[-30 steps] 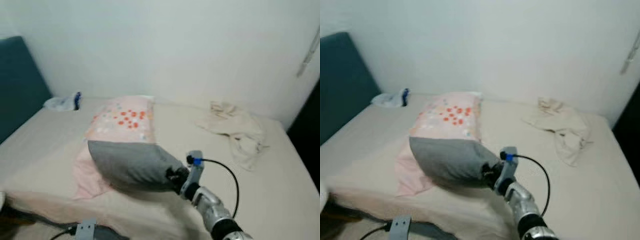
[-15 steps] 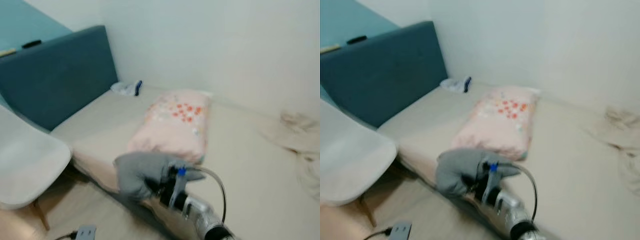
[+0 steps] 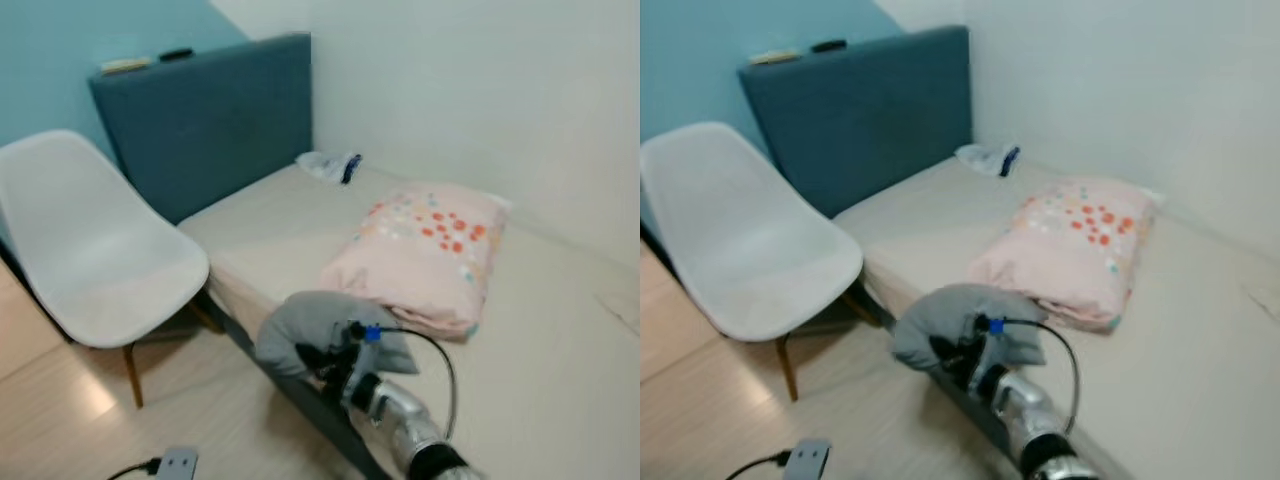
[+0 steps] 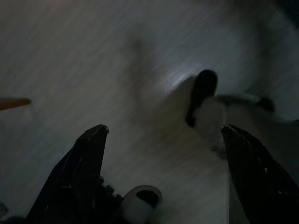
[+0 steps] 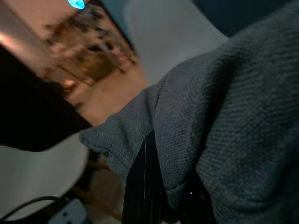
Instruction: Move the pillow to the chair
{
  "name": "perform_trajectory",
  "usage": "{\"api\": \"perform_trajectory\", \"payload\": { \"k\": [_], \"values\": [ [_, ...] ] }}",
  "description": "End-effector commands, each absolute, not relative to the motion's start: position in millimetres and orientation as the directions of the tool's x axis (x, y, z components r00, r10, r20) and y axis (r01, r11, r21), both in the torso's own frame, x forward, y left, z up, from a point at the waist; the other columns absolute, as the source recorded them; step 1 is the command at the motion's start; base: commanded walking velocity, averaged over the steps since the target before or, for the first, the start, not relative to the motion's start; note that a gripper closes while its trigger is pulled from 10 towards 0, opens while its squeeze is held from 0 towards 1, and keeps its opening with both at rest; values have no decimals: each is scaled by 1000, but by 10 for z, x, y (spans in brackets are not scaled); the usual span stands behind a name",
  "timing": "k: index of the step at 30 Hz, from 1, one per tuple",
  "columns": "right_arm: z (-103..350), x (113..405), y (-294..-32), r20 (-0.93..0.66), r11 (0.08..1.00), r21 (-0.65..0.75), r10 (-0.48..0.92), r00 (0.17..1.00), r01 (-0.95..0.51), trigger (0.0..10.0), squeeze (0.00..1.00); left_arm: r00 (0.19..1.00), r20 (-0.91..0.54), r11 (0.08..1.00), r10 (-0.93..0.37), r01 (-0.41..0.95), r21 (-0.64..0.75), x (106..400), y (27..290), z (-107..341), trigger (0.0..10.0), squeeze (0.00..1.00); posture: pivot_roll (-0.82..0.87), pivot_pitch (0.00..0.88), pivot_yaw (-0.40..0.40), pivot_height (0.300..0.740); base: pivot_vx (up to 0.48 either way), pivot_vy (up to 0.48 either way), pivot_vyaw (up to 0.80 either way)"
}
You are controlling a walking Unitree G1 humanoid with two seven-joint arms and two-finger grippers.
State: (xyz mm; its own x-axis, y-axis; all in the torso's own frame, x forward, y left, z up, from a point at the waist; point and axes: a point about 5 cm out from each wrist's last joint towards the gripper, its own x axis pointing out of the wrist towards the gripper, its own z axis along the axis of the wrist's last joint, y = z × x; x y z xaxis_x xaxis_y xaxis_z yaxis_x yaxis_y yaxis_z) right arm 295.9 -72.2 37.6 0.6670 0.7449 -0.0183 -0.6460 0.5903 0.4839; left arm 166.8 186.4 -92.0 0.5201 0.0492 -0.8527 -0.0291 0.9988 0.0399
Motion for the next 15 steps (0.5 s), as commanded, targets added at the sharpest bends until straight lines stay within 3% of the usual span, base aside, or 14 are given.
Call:
{"api": "perform_trajectory", "payload": {
  "k": [1, 10, 13, 15],
  "values": [
    [608, 3044, -617, 116, 513, 468, 772, 625, -720, 10000, 0, 488, -871, 999, 51, -25, 45, 1573, 1892, -958, 10000, 0, -16, 0, 14, 740, 0, 0, 731],
    [935, 3204, -652, 250, 488, 427, 745, 618, -761, 10000, 0, 485, -874, 999, 42, -13, 41, 1563, 1892, -962, 10000, 0, -22, 0, 9, 740, 0, 0, 726],
    [964, 3246, -683, 240, 521, 412, 730, 640, -748, 10000, 0, 485, -873, 999, 39, -8, 40, 1563, 1893, -962, 10000, 0, -23, 0, 8, 740, 0, 0, 694],
    [874, 3273, -709, 143, 589, 400, 717, 682, -702, 10000, 0, 486, -873, 999, 35, -9, 35, 1565, 1889, -961, 10000, 0, -25, 0, 7, 740, 0, -360, 0]
  ]
}}
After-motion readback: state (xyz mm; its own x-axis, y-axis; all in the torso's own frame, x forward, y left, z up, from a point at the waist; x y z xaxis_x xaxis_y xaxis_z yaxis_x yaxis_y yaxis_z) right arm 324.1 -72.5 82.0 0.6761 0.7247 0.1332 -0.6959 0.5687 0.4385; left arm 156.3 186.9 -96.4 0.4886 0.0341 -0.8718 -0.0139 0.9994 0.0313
